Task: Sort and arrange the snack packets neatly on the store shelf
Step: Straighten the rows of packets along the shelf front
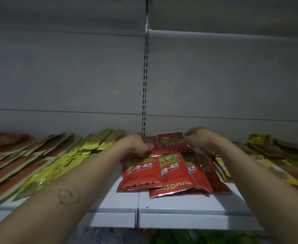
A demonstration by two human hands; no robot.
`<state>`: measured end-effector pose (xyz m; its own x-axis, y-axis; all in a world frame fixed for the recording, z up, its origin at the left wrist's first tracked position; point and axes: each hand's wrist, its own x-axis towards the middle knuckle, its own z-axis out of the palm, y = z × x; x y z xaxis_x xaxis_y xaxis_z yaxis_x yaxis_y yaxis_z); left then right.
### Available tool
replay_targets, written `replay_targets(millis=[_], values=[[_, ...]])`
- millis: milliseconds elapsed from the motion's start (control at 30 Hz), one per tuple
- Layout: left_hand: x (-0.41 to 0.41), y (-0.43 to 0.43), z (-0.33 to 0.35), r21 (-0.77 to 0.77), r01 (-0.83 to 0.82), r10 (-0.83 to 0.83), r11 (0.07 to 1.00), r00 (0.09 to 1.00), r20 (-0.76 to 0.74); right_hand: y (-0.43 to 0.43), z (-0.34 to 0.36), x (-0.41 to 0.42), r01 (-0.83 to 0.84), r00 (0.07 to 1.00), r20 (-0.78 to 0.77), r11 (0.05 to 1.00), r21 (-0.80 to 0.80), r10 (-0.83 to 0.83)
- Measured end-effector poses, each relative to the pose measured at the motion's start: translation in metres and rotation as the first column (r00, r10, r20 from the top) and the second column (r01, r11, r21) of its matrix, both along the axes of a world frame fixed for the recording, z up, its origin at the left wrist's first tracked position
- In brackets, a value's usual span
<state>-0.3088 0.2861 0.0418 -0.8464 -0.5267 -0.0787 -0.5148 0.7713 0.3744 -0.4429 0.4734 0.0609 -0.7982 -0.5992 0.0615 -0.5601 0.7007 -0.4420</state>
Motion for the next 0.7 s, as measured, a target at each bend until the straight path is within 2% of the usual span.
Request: replay_targets(millis=[100, 200, 267, 367, 500, 700], values=[[-0.021, 0.002, -0.004, 0.054, -0.077, 0.075, 0.996, 0.996, 0.045, -0.012, -0.012, -0.023, -0.048, 0.996, 0.075, 0.997, 0.067, 0.043], [-0.034, 0.002, -0.008, 0.129, -0.097, 0.078, 0.987, 0.986, 0.145, -0.023, -0.021, -0.042, -0.050, 0.993, 0.114, 0.993, 0.105, 0.038], [-0.041, -0.002, -0.010, 0.121, -0.124, 0.100, 0.985, 0.978, 0.181, -0.027, -0.025, -0.052, -0.077, 0.989, 0.135, 0.985, 0.155, 0.056], [-0.047, -0.008, -0.013, 0.123, -0.142, 0.125, 0.982, 0.983, 0.137, -0.031, -0.029, -0.061, -0.108, 0.983, 0.171, 0.972, 0.207, 0.073], [-0.054, -0.015, -0.017, 0.146, -0.167, 0.166, 0.975, 0.986, 0.018, -0.030, -0.029, -0.066, -0.141, 0.977, 0.184, 0.976, 0.167, 0.109], [-0.068, -0.008, -0.026, 0.091, -0.147, 0.153, 0.985, 0.986, -0.068, -0.035, -0.036, -0.065, -0.122, 0.991, 0.088, 0.962, 0.242, 0.103]])
